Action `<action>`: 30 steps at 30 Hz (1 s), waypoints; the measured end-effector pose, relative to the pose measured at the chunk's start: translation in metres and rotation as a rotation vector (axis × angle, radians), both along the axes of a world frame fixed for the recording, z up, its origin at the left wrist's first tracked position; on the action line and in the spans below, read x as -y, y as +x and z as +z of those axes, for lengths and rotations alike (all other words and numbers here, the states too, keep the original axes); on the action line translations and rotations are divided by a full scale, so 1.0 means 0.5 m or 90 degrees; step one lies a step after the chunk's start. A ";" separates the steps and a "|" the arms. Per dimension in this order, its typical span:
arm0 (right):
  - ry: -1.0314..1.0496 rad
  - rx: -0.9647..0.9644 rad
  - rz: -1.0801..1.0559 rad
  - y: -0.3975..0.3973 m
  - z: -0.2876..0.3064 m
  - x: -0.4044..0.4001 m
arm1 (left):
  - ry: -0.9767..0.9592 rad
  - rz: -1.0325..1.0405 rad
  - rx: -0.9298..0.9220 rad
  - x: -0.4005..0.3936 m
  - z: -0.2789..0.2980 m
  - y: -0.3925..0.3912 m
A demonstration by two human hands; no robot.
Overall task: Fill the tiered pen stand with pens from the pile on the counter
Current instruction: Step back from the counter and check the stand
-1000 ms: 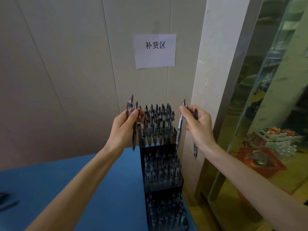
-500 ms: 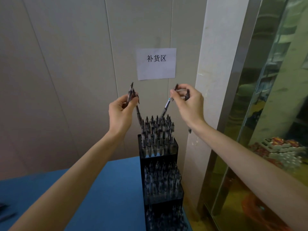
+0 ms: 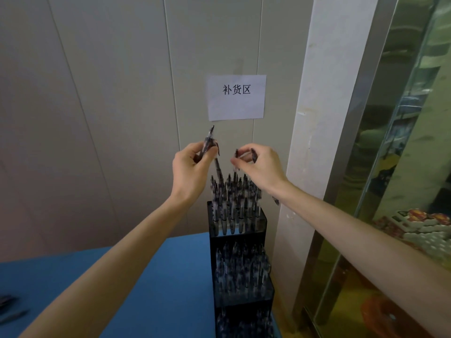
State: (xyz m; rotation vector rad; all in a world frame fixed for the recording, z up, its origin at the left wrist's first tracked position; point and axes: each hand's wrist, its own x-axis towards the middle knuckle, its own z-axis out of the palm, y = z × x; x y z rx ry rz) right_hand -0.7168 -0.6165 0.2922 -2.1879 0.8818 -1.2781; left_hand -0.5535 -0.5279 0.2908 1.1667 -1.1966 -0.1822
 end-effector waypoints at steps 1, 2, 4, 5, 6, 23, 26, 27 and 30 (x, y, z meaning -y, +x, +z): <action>-0.003 -0.035 -0.002 0.002 -0.005 0.001 | 0.002 -0.011 0.010 -0.001 -0.001 -0.002; -0.007 -0.059 -0.005 0.002 -0.008 0.001 | 0.003 -0.023 0.019 -0.002 -0.002 -0.001; -0.013 -0.070 -0.016 0.001 -0.013 0.002 | 0.013 -0.039 0.041 -0.004 -0.005 -0.001; -0.014 -0.064 -0.019 -0.001 -0.014 0.002 | 0.022 -0.039 0.058 -0.005 -0.008 0.000; -0.013 -0.054 -0.017 -0.003 -0.014 0.002 | 0.032 -0.032 0.079 -0.005 -0.013 0.003; -0.081 -0.107 0.007 -0.025 -0.011 -0.005 | 0.195 -0.022 0.258 0.003 -0.050 0.036; -0.105 -0.122 0.014 -0.023 -0.007 -0.004 | 0.236 -0.014 0.287 0.011 -0.039 0.046; -0.101 -0.126 0.015 -0.022 -0.006 -0.002 | 0.242 -0.012 0.298 0.013 -0.037 0.046; -0.072 -0.137 0.021 -0.020 -0.004 0.002 | 0.271 -0.008 0.331 0.013 -0.033 0.042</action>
